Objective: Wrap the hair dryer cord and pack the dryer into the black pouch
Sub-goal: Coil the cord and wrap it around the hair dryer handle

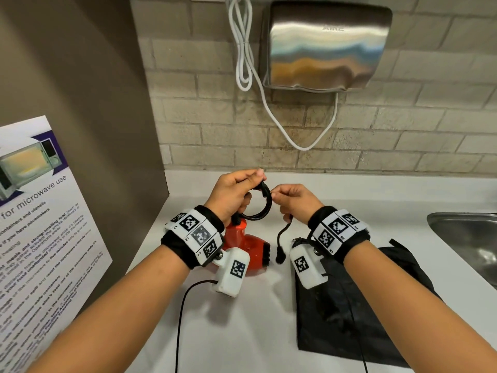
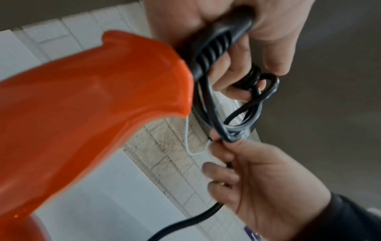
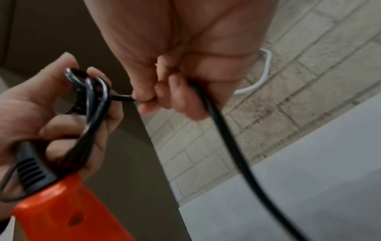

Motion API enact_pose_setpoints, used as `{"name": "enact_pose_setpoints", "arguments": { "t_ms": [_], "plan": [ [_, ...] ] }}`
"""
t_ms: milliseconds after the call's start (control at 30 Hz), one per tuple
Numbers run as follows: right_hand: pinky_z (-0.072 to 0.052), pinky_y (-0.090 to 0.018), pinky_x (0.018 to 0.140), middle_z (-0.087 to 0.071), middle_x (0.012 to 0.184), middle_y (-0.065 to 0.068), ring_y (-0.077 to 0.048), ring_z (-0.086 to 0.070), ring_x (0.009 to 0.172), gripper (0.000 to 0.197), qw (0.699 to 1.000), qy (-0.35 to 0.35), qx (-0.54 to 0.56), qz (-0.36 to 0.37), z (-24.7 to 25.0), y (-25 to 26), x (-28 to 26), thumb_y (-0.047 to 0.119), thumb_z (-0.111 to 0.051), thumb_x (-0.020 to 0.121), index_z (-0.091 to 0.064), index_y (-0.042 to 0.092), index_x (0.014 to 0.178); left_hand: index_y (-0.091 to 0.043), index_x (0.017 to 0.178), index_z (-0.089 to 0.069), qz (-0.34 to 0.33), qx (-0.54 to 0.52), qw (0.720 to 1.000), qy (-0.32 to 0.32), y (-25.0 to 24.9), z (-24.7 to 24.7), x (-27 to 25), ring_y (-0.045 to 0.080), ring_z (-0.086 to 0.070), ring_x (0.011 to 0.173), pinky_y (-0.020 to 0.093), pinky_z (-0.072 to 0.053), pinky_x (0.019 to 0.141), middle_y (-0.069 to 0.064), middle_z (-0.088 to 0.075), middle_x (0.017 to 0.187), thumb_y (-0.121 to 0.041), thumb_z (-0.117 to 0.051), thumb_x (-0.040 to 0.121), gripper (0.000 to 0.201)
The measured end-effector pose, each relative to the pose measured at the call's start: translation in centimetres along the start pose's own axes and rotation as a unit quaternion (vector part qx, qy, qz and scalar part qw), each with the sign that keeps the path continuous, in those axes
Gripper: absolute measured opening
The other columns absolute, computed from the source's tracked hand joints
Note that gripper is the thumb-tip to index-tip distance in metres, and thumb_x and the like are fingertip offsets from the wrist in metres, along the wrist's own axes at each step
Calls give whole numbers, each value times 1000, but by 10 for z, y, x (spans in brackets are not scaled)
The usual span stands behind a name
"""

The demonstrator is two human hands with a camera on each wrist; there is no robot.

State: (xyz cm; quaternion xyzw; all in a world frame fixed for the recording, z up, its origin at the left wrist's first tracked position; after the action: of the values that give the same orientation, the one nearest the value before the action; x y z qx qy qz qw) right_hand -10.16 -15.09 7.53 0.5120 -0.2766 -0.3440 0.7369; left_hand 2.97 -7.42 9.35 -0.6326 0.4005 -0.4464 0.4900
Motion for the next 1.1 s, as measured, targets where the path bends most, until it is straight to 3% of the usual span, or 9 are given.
{"name": "enact_pose_setpoints", "arguments": {
  "t_ms": [133,233,333,433,533,667,800,967,1100],
  "plan": [
    [-31,-6,37,-49,36,15,3,-43,33,18,990,-135,-10,39,12,24,5,4,-57,85,-62,11,69,-19,80,-64,-3,7,1000,-5,2,0,2,2,-25,32,12,-19,34,-12,-54,46,-10,-58,87,13],
    [-36,-1,46,-56,56,9,6,-50,46,8,977,-192,-34,90,17,35,11,5,-61,83,-68,0,84,-20,86,-62,12,21,999,21,4,-2,1,2,-24,33,11,-19,34,-4,-48,58,-7,-55,89,15],
    [-38,1,55,-56,63,9,3,-52,58,9,970,-202,-64,121,16,42,13,5,-60,84,-68,1,84,-16,98,-62,32,41,998,37,4,-1,1,1,-24,34,12,-19,34,0,-41,63,-9,-53,90,14],
    [-39,1,58,-56,65,10,3,-52,62,10,966,-204,-74,141,14,47,11,4,-59,84,-68,1,86,-11,110,-61,48,57,996,47,3,4,2,1,-24,34,13,-19,35,-3,-55,68,-11,-53,91,21],
    [-40,2,61,-57,68,11,3,-53,66,11,962,-196,-86,168,11,52,9,3,-59,84,-69,2,87,-10,103,-64,48,80,993,70,0,6,-1,0,-24,32,13,-18,35,7,-65,92,-14,-52,91,17],
    [-41,0,61,-57,66,11,6,-53,61,9,961,-174,-102,191,9,55,10,7,-61,83,-69,6,85,-16,89,-67,22,81,996,39,1,9,-2,2,-23,33,15,-16,36,18,-56,92,-17,-55,89,12],
    [-41,-18,54,-47,52,7,-4,-45,51,26,985,-87,-108,99,16,36,14,18,-56,88,-58,17,62,-14,88,-65,11,50,998,-33,2,15,1,2,-22,31,13,-17,35,12,-59,84,-14,-53,90,12],
    [-37,-19,72,-53,86,-1,-13,-50,80,23,982,-5,-189,5,14,-18,8,16,-52,90,-58,17,68,-5,112,-58,13,11,998,-60,3,15,5,0,-22,29,11,-20,31,2,-55,74,-10,-52,91,22],
    [-35,-23,82,-50,99,-4,-18,-50,90,25,970,-7,-238,-55,18,-64,5,14,-51,90,-57,22,68,-13,109,-59,9,10,998,-66,3,19,6,0,-22,30,11,-20,33,-2,-51,70,-11,-51,92,19]
  ]
}}
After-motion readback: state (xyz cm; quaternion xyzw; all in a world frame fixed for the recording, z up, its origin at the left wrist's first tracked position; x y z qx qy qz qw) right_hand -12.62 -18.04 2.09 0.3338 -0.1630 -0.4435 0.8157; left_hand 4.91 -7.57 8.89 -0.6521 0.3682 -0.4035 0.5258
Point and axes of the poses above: each hand's wrist, its own x-axis towards the middle knuckle, its own z-axis out of the back of the hand, y = z × x, the point moved 1 cm from there along x, towards the middle knuckle
